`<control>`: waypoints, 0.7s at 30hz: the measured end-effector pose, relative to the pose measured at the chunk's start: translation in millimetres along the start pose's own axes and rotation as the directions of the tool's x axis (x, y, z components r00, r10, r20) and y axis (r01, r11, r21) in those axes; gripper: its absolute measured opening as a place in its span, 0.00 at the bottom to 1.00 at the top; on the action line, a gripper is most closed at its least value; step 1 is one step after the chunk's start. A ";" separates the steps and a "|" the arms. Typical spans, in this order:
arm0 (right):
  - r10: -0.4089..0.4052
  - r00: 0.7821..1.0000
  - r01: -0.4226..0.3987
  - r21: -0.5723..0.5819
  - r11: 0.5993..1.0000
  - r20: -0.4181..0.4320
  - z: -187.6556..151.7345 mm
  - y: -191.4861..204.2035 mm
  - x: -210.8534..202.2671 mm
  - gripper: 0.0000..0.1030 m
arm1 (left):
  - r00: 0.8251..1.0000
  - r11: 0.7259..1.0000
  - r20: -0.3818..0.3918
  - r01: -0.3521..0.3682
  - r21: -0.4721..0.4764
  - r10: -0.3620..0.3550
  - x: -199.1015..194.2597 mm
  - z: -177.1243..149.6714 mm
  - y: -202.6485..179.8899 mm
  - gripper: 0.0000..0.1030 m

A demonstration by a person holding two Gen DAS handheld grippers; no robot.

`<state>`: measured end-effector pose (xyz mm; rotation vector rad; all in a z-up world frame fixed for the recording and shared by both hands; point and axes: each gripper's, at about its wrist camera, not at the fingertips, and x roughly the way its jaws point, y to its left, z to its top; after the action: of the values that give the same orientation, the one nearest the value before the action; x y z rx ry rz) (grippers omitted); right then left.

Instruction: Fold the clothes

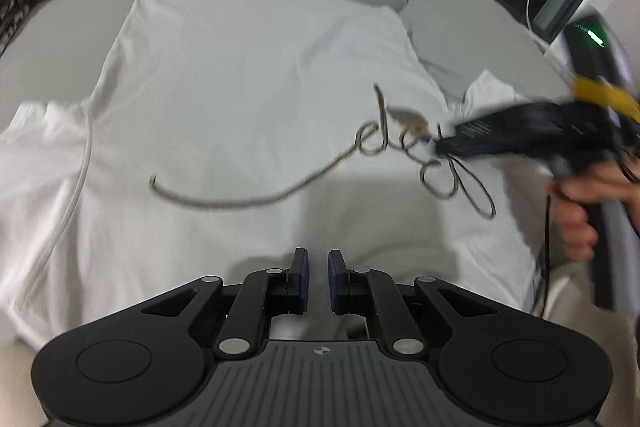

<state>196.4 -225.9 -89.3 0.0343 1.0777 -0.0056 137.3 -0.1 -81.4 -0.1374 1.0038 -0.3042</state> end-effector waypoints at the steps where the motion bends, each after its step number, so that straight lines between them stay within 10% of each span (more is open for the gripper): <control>1: 0.003 1.000 -0.003 0.022 1.000 -0.014 -8.3 -8.1 -8.1 0.35 | 1.000 1.000 -0.014 -0.012 0.013 0.013 -4.2 -2.2 -2.1 0.08; 5: 0.002 0.999 0.001 0.068 0.998 -0.034 -36.1 -24.4 -50.8 0.34 | 1.000 1.000 -0.013 -0.009 0.028 0.010 -31.7 -10.1 -8.5 0.08; 12: 0.257 0.966 -0.257 0.037 0.966 0.012 -85.2 4.9 -83.3 0.36 | 0.991 0.998 0.119 -0.059 -0.006 0.060 -40.1 -18.0 -25.1 0.22; 21: 0.207 0.972 -0.213 -0.042 0.976 -0.115 -108.9 12.3 -85.8 0.35 | 0.991 0.986 -0.021 -0.132 0.103 0.134 -24.4 -39.8 -42.5 0.20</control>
<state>60.1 -211.3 -64.9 0.1012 1.1796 0.2182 83.5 -31.8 -72.2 0.0261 1.0181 -0.2348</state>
